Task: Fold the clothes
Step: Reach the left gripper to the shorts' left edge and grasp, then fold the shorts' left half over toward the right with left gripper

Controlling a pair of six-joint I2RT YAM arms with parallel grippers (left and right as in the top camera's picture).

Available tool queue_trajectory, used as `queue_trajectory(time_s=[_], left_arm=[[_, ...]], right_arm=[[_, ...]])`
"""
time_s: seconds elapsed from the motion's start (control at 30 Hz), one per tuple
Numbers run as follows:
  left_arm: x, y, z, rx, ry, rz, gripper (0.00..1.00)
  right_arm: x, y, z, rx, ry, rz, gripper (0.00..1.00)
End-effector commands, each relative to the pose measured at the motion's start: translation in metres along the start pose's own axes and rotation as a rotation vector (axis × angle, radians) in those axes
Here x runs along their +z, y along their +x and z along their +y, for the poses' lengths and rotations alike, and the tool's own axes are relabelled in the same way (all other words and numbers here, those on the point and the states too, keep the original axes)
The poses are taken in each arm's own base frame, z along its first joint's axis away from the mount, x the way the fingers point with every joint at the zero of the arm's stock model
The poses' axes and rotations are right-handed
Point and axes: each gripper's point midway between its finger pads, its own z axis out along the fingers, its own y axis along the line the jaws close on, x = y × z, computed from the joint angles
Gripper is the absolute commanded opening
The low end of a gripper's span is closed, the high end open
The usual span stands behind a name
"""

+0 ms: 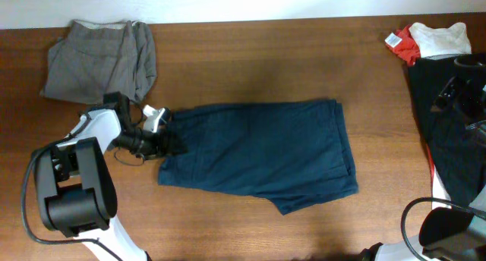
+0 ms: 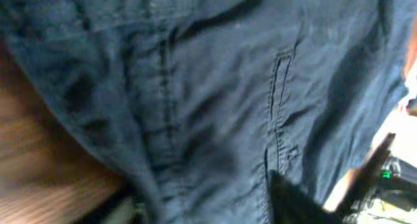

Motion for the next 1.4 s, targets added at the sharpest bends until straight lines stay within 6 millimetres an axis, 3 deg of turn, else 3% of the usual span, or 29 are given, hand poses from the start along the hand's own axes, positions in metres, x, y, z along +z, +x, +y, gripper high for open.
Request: queue_trajectory(time_s=[0.0,0.1,0.2,0.33,0.47,0.6,0.67,0.8,0.83,0.93,1.17,1.37], left_arm=[[0.026,0.035,0.017,-0.049,-0.017,0.103,0.29],[0.024,0.037,0.028,-0.088,-0.084,0.12,0.01],[0.013,0.042,0.056,-0.22,-0.274,0.154,0.01],[-0.012,0.031,0.063,-0.32,-0.391,0.163,0.01],[-0.047,-0.001,0.041,-0.33,-0.398,0.123,0.01],[-0.101,-0.028,0.005,-0.336,-0.415,0.041,0.01],[-0.138,-0.04,-0.024,-0.312,-0.423,-0.022,0.01],[-0.19,-0.04,-0.07,-0.269,-0.449,-0.076,0.01],[-0.205,-0.033,-0.075,-0.285,-0.509,-0.072,0.01],[-0.227,-0.031,-0.08,-0.288,-0.601,-0.129,0.01],[-0.237,-0.027,-0.103,-0.253,-0.6,-0.191,0.01],[-0.209,-0.029,-0.137,-0.13,-0.596,-0.14,0.01]], right_arm=[[-0.002,0.002,-0.001,-0.009,0.001,-0.001,0.98],[-0.002,0.002,-0.001,-0.009,0.001,-0.001,0.98],[-0.002,0.002,-0.001,-0.008,0.001,-0.001,0.98],[-0.002,0.002,-0.001,-0.009,0.001,-0.001,0.98],[-0.002,0.002,-0.001,-0.009,0.001,-0.001,0.98],[-0.002,0.002,-0.001,-0.009,0.001,-0.001,0.98],[-0.002,0.002,-0.001,-0.008,0.001,-0.001,0.98],[-0.002,0.002,-0.001,-0.009,0.001,-0.001,0.98],[-0.002,0.002,-0.001,-0.008,0.001,-0.001,0.98],[-0.002,0.002,-0.001,-0.009,0.001,-0.001,0.98],[-0.002,0.002,-0.001,-0.008,0.001,-0.001,0.98],[-0.002,0.002,-0.001,-0.009,0.001,-0.001,0.98]])
